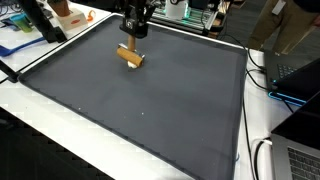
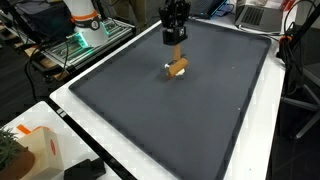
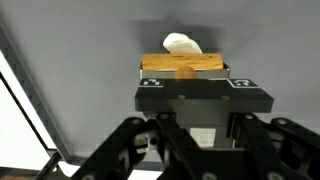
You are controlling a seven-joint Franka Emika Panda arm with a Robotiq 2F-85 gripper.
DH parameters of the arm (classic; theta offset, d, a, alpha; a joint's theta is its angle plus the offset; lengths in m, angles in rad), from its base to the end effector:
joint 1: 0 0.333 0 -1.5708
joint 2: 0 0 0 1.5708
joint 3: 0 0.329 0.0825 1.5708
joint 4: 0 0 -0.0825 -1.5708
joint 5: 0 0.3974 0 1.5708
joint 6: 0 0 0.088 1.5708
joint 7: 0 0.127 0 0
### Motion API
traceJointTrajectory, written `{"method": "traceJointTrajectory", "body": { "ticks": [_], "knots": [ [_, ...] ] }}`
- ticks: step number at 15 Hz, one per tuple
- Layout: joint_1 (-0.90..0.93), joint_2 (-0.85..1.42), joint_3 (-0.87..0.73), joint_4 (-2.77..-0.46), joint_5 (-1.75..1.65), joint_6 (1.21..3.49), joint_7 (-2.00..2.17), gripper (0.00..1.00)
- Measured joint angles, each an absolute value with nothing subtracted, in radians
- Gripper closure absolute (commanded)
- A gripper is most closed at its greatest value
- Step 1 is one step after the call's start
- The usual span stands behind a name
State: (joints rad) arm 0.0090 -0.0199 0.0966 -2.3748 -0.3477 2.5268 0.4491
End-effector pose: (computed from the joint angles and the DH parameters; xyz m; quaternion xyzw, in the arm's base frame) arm 0.5212 0.0548 0.3313 0.9894 -0.0373 0.1119 0.0851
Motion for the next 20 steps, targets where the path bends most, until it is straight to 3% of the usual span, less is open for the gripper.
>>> {"method": "traceJointTrajectory", "body": {
  "ticks": [11,20],
  "knots": [
    [0.007,0.108,0.024,-2.25,-0.228,2.579,0.485,0.78],
    [-0.012,-0.118,-0.018,-2.347,-0.074,2.555,0.202,0.78]
  ]
}}
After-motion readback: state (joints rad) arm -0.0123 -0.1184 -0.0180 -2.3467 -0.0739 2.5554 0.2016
